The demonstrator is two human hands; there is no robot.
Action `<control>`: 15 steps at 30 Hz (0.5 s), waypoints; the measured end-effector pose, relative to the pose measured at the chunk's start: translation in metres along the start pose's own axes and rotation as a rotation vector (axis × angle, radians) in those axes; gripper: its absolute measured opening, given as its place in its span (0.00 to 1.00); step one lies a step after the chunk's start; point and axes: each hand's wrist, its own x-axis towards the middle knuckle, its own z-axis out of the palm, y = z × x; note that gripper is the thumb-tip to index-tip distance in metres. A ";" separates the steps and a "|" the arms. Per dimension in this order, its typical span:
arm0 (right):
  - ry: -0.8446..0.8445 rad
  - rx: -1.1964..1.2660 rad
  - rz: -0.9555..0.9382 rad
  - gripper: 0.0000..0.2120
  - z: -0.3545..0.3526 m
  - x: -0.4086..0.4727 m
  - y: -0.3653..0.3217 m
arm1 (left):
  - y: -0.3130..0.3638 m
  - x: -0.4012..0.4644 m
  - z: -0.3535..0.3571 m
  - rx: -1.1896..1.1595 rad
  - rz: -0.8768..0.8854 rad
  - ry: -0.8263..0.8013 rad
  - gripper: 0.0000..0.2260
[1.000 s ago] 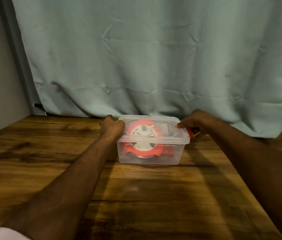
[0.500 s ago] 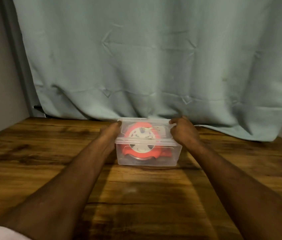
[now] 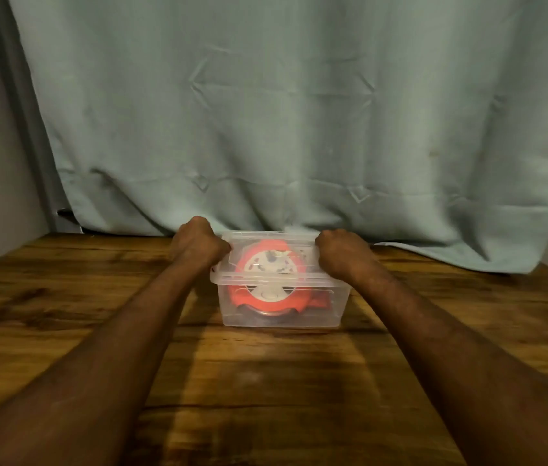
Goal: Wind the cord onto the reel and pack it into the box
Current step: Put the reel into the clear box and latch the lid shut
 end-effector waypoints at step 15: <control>0.272 0.153 -0.075 0.19 0.008 -0.069 -0.023 | 0.023 -0.101 0.009 0.813 0.538 0.101 0.22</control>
